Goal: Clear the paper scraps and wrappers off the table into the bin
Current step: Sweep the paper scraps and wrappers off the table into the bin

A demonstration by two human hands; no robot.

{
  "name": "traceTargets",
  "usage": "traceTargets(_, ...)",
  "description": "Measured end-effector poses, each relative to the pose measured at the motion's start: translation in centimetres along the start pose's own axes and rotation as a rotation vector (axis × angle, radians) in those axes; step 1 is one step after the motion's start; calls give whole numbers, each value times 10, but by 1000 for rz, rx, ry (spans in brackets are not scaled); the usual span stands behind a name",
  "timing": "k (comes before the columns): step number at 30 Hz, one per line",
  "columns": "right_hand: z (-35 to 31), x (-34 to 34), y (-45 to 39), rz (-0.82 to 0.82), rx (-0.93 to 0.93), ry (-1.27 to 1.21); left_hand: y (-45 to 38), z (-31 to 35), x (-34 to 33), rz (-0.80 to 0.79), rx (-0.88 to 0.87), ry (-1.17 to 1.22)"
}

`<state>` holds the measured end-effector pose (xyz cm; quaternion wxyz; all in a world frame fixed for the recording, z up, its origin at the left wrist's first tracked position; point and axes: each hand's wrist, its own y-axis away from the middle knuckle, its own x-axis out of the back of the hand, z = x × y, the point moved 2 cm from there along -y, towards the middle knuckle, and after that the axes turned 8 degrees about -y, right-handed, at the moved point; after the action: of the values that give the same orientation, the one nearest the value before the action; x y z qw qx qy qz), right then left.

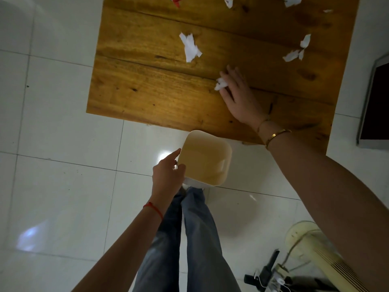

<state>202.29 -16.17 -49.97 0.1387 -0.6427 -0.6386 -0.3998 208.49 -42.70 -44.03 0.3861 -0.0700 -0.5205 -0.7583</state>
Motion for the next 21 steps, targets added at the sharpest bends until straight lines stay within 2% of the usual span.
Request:
traceTargets(11, -19, -47, 65, -137, 131, -33, 3, -3, -14, 26, 40, 127)
traceTargets(17, -25, -52, 100, -201, 62, -167, 5, -1, -19, 43, 85, 176)
traceTargets(21, -34, -56, 127, -281, 143, -151, 4, -2, -21, 44, 124, 219)
